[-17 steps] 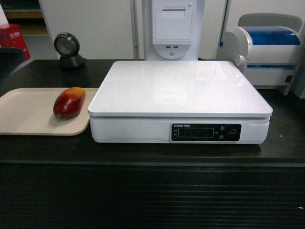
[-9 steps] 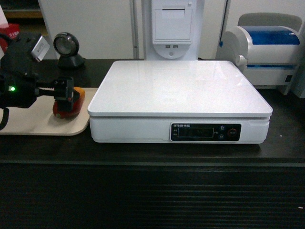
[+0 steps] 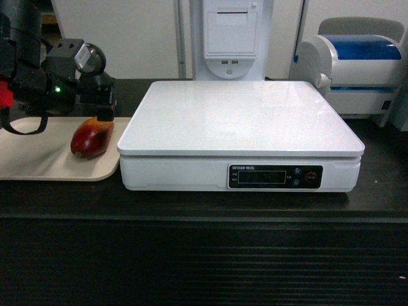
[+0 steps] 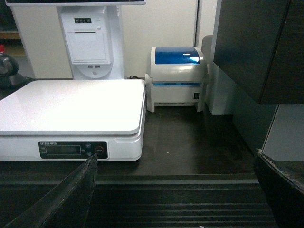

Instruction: Place dark red mango on scale at checkout

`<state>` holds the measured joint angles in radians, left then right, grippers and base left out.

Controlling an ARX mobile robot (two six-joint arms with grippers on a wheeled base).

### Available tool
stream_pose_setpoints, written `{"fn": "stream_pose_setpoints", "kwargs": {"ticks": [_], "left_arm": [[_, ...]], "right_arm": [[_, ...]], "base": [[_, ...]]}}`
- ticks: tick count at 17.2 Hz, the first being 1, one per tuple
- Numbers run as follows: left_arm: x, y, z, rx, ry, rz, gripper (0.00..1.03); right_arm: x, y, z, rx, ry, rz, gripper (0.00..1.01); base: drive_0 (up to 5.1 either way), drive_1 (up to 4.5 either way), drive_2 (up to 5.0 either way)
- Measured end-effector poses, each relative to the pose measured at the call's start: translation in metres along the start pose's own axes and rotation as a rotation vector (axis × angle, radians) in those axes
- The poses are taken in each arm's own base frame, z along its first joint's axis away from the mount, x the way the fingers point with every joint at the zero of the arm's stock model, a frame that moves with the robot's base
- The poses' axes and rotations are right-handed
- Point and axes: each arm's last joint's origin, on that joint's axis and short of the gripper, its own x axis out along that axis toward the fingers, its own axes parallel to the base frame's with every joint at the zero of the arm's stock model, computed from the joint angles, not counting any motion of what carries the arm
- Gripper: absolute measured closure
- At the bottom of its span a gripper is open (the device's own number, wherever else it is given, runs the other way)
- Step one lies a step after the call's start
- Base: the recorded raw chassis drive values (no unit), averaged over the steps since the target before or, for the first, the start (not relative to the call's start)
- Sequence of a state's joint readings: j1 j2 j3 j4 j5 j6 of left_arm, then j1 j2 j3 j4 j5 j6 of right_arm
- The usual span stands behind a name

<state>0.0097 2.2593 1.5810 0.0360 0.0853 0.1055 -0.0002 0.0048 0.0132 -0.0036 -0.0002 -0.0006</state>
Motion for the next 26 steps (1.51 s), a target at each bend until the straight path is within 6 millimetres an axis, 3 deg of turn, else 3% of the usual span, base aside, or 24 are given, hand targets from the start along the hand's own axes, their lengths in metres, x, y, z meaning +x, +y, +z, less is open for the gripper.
{"fn": "stream_pose_setpoints", "kwargs": {"ticks": [1,3,10,15,19,26], "left_arm": [[0.015,0.002,-0.001,-0.007,0.052,0.004,0.05],[0.026,0.004,-0.006,-0.001,0.127,0.024,0.05],[0.044,0.010,-0.017,0.012,0.249,0.030,0.05],[0.043,0.009,-0.021,0.004,0.262,-0.006,0.06],[0.036,0.010,-0.025,0.002,0.258,-0.003,0.43],[0.005,0.008,-0.016,0.006,0.180,-0.012,0.44]], "right_arm": [[0.000,0.000,0.000,0.000,0.000,0.000,0.03],[0.000,0.000,0.000,0.000,0.000,0.000,0.03],[0.000,0.000,0.000,0.000,0.000,0.000,0.03],[0.000,0.000,0.000,0.000,0.000,0.000,0.03],[0.000,0.000,0.000,0.000,0.000,0.000,0.03],[0.000,0.000,0.000,0.000,0.000,0.000,0.03]], "base": [[0.0,0.00,0.0],[0.0,0.00,0.0],[0.0,0.00,0.0],[0.0,0.00,0.0],[0.0,0.00,0.0],[0.0,0.00,0.0]]}}
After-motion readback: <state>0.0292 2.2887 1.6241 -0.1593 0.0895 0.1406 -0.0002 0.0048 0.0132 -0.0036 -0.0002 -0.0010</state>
